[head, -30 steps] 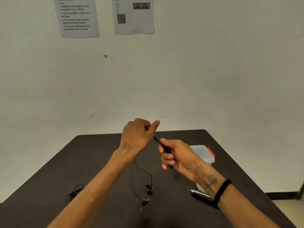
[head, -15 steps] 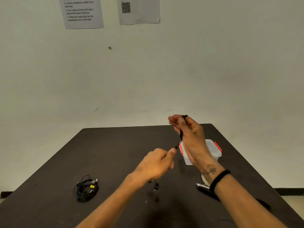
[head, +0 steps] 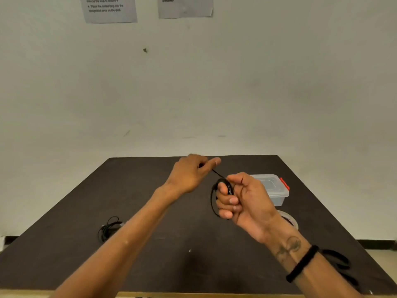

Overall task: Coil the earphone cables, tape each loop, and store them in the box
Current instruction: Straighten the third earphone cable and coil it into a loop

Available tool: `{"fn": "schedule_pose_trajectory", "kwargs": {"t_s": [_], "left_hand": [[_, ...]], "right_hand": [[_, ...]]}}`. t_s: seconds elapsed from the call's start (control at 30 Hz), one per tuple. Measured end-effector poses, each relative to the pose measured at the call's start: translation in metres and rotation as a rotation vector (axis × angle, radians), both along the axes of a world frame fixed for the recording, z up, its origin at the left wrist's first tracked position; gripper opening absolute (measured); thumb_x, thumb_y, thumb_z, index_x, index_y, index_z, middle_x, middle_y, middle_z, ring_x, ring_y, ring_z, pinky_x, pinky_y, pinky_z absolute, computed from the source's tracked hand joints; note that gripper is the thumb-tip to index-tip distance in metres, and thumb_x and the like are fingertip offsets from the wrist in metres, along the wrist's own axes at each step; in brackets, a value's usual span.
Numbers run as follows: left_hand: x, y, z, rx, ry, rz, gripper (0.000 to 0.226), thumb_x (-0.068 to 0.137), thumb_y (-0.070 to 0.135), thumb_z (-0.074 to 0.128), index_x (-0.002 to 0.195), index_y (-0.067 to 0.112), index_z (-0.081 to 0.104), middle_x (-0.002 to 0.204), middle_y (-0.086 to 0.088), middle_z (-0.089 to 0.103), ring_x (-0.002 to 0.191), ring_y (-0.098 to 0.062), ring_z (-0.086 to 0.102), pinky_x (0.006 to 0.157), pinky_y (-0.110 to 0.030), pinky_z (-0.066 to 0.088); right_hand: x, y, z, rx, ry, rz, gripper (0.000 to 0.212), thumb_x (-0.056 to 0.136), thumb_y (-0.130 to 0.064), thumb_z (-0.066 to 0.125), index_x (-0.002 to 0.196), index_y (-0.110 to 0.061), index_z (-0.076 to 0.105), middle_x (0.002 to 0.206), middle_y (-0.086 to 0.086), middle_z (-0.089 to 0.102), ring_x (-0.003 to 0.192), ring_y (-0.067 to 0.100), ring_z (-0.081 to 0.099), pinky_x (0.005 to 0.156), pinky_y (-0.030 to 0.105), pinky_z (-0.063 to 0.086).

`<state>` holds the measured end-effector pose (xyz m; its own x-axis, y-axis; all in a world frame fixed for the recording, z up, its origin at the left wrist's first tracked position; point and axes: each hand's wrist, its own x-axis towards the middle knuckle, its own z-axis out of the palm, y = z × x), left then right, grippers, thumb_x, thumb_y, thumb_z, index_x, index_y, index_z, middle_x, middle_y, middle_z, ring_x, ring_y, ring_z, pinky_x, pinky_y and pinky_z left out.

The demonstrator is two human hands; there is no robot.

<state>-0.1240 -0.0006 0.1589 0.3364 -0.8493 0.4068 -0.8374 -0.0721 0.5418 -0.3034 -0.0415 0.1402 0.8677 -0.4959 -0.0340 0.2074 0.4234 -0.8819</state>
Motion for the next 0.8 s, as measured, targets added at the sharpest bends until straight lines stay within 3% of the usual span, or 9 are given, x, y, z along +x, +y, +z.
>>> {"fn": "schedule_pose_trajectory", "kwargs": {"t_s": [0.07,0.13,0.23,0.3,0.4,0.53,0.6,0.7,0.8], "left_hand": [[-0.005,-0.002,-0.027,0.001,0.142,-0.036,0.068,0.103,0.067,0.041,0.069,0.009,0.051,0.059,-0.003,0.055,0.055,-0.020,0.049,0.059,-0.038,0.043],[-0.014,0.000,-0.053,0.011,0.353,-0.150,0.053,0.109,0.052,0.038,0.084,0.016,0.068,0.073,-0.001,0.070,0.063,-0.021,0.061,0.062,-0.036,0.053],[-0.039,0.008,-0.077,-0.040,0.531,-0.210,0.033,0.112,0.023,0.042,0.092,0.019,0.067,0.069,0.007,0.062,0.061,-0.011,0.052,0.057,-0.024,0.043],[-0.054,0.013,-0.089,-0.095,0.631,-0.215,0.027,0.111,0.022,0.047,0.101,0.010,0.068,0.070,0.005,0.063,0.065,-0.010,0.055,0.061,-0.024,0.045],[-0.071,0.020,-0.095,-0.125,0.789,-0.210,0.028,0.111,0.023,0.047,0.111,0.013,0.074,0.078,0.002,0.068,0.073,-0.011,0.060,0.069,-0.024,0.050],[-0.080,0.026,-0.096,-0.059,1.086,-0.141,0.052,0.109,0.050,0.040,0.102,0.014,0.077,0.086,-0.003,0.072,0.078,-0.015,0.064,0.081,-0.036,0.054],[-0.077,0.030,-0.098,-0.064,1.030,-0.131,0.052,0.105,0.057,0.043,0.096,0.020,0.078,0.082,-0.001,0.068,0.074,-0.014,0.062,0.077,-0.035,0.054],[-0.071,0.037,-0.105,-0.113,0.879,-0.094,0.040,0.103,0.052,0.050,0.101,0.019,0.074,0.079,0.001,0.064,0.069,-0.011,0.059,0.070,-0.030,0.053],[-0.059,0.040,-0.111,-0.189,0.639,-0.013,0.029,0.106,0.043,0.049,0.103,0.019,0.065,0.079,0.002,0.069,0.063,-0.011,0.058,0.066,-0.044,0.056]], "right_hand": [[0.003,-0.002,0.010,0.115,-0.143,-0.015,0.035,0.100,-0.026,0.038,0.074,-0.011,0.055,0.061,0.001,0.028,0.052,0.014,0.018,0.053,0.030,0.033],[0.007,-0.008,0.011,0.139,-0.200,-0.075,0.034,0.101,-0.024,0.039,0.075,-0.011,0.056,0.062,0.002,0.033,0.051,0.014,0.026,0.057,0.032,0.037],[0.012,-0.019,0.006,0.120,-0.174,-0.215,0.033,0.099,-0.023,0.041,0.070,-0.014,0.053,0.060,0.001,0.032,0.050,0.015,0.026,0.056,0.032,0.037],[0.012,-0.025,0.001,0.126,-0.139,-0.302,0.032,0.096,-0.023,0.041,0.064,-0.016,0.047,0.056,-0.002,0.029,0.046,0.013,0.022,0.049,0.029,0.033],[0.009,-0.031,-0.008,0.146,-0.107,-0.373,0.033,0.091,-0.022,0.041,0.059,-0.019,0.038,0.049,-0.005,0.023,0.040,0.010,0.017,0.040,0.025,0.024],[0.013,-0.031,-0.025,0.226,-0.146,-0.350,0.030,0.085,-0.019,0.042,0.056,-0.020,0.032,0.046,-0.005,0.020,0.038,0.010,0.013,0.038,0.024,0.017],[0.017,-0.027,-0.033,0.231,-0.149,-0.333,0.031,0.086,-0.020,0.042,0.057,-0.020,0.031,0.044,-0.004,0.020,0.036,0.010,0.014,0.037,0.023,0.018],[0.026,-0.022,-0.042,0.222,-0.112,-0.343,0.034,0.089,-0.021,0.041,0.056,-0.019,0.034,0.044,-0.004,0.022,0.036,0.010,0.017,0.036,0.024,0.023],[0.037,-0.019,-0.048,0.255,-0.124,-0.340,0.034,0.092,-0.021,0.042,0.059,-0.018,0.040,0.050,-0.001,0.030,0.041,0.013,0.025,0.043,0.027,0.034]]}}
